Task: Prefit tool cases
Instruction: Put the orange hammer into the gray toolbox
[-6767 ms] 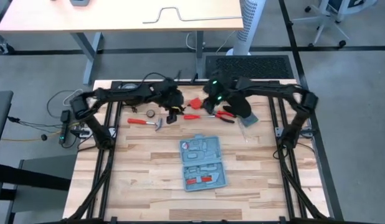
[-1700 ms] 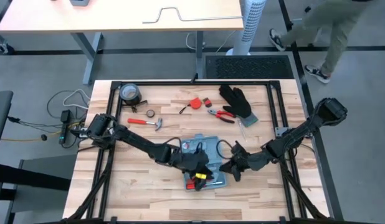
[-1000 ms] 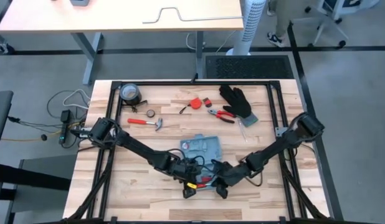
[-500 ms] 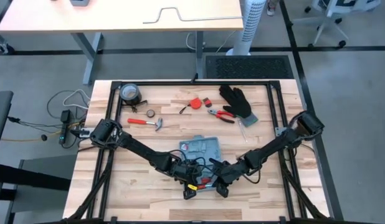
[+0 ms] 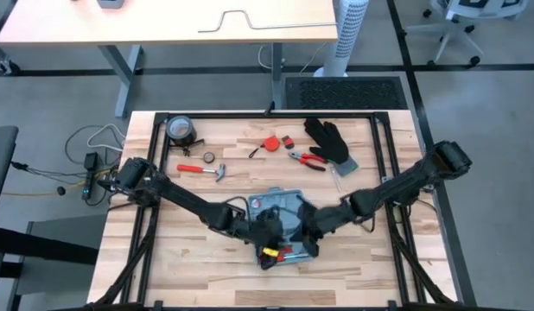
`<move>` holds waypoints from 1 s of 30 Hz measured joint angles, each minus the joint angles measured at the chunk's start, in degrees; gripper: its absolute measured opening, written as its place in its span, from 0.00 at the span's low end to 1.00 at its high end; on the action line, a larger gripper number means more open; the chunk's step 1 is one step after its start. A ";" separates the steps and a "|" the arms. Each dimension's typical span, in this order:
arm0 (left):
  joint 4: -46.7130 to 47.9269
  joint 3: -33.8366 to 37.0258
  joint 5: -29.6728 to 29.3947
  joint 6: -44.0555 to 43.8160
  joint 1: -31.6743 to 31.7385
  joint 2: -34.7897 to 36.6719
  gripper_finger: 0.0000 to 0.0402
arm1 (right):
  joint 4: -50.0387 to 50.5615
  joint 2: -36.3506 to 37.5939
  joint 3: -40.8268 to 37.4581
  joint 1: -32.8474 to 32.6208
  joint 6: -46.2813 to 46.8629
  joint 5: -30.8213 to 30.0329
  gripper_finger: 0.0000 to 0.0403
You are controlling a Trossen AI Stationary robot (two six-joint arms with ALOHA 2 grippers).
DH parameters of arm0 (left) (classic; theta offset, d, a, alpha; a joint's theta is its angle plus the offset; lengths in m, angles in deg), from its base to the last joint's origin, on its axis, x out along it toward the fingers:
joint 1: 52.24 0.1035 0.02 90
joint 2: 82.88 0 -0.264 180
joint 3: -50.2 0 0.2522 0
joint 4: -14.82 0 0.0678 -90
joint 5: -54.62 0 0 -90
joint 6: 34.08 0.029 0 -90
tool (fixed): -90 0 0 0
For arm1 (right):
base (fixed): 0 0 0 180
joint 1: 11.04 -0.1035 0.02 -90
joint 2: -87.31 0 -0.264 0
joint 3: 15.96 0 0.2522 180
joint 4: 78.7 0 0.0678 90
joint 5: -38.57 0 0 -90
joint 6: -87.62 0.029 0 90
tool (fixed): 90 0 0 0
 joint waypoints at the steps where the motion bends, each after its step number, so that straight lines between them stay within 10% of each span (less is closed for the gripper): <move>1: -0.98 0.00 -1.82 0.97 0.33 1.05 0.24 | -0.10 1.54 0.00 0.75 -1.18 -0.01 0.03; 10: -5.99 -0.02 -31.02 0.24 3.65 8.36 0.24 | -7.02 19.51 0.07 8.48 -13.36 -0.10 0.03; 30: -11.89 -0.07 -17.33 5.50 10.61 9.52 0.24 | -6.54 37.74 0.07 13.03 -20.85 0.62 0.04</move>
